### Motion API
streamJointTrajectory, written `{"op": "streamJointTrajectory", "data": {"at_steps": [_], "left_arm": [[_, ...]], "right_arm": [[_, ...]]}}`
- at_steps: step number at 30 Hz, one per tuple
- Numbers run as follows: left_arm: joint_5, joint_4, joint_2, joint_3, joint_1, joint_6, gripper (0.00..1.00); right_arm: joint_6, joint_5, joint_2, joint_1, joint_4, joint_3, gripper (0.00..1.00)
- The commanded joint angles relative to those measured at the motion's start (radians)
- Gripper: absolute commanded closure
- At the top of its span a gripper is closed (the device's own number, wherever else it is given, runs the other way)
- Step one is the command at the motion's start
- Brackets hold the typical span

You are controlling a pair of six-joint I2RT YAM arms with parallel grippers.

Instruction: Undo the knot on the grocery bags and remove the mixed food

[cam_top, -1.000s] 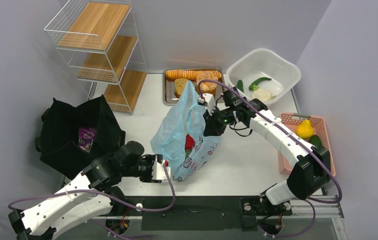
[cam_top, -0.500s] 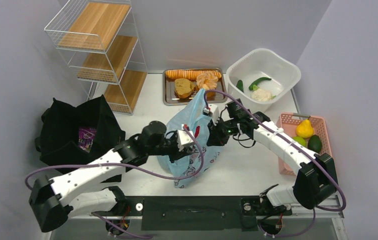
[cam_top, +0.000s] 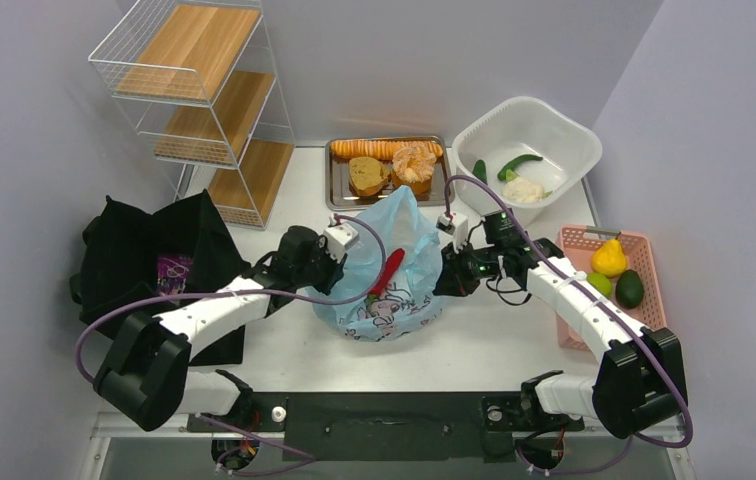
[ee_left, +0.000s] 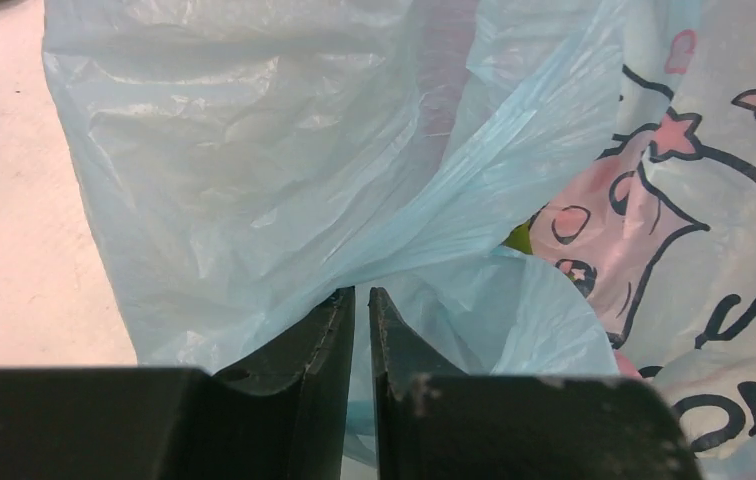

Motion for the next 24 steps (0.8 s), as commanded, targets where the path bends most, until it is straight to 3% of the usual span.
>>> {"op": "streamJointTrajectory", "data": {"at_steps": [1,6,9,12,16,21,24], "left_arm": [[-0.114,0.057,-0.047,-0.005,-0.058,0.092,0.90],[0.140,0.137,-0.206,0.020,-0.222,0.131,0.85],[0.198,0.140,-0.178,0.070,-0.326,0.124,0.85],[0.171,0.164,-0.060,0.091,-0.347,0.101,0.87],[0.095,0.215,0.096,0.133,-0.299,0.075,0.89],[0.016,0.196,0.289,0.209,-0.162,-0.033,0.89],[-0.172,0.168,0.344,0.275,-0.071,-0.124,0.80]], "right_arm": [[0.008,-0.045,-0.025,-0.002,0.023,-0.022,1.00],[0.053,-0.052,-0.009,-0.002,0.057,-0.015,1.00],[0.091,-0.056,-0.001,-0.002,0.092,-0.015,1.00],[0.104,-0.064,-0.001,-0.004,0.098,-0.006,1.00],[0.109,-0.086,-0.025,-0.025,0.085,0.000,1.00],[0.135,-0.107,-0.042,-0.046,0.058,-0.004,1.00],[0.120,-0.107,-0.046,-0.051,0.023,-0.007,1.00]]}}
